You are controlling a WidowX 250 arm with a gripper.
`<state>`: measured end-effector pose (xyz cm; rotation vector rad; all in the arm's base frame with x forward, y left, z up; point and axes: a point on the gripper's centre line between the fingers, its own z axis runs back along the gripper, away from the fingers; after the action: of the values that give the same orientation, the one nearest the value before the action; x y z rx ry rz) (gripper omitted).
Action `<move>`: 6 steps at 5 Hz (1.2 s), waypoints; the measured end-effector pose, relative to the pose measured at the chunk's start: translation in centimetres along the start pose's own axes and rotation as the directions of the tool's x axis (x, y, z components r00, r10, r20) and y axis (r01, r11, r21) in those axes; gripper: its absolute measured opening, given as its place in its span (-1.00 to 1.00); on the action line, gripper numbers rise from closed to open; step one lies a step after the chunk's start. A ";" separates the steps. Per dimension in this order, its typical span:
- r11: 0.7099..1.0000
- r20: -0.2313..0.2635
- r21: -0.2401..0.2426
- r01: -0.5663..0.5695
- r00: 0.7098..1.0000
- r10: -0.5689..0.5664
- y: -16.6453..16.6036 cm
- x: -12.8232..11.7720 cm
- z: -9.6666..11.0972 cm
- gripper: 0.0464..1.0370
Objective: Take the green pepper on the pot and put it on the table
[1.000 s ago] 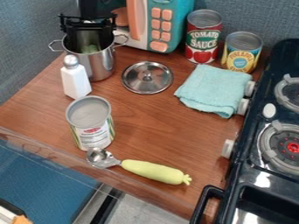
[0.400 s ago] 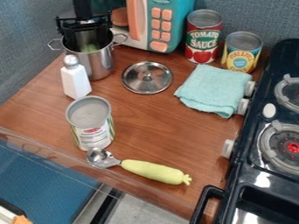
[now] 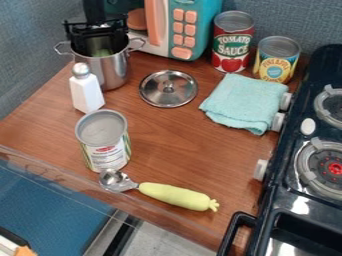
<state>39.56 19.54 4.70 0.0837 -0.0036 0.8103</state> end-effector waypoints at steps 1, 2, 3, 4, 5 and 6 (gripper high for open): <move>1.000 0.014 -0.006 -0.013 1.000 0.013 0.0 0.2 -0.1 0.30; 1.000 0.006 0.003 -0.004 1.000 0.004 0.2 -0.2 -0.1 -0.08; 1.000 -0.002 -0.008 -0.006 1.000 0.006 0.1 -0.6 0.3 -0.55; 1.000 -0.027 -0.022 -0.002 1.000 0.002 -0.4 -1.0 0.5 -0.75; 1.000 -0.046 -0.022 -0.001 0.999 0.000 -0.6 -1.4 0.5 -0.30; 1.000 -0.034 -0.008 0.007 0.999 -0.008 -0.7 -1.4 0.5 0.31</move>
<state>39.12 18.04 5.06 0.0625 0.0252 0.8042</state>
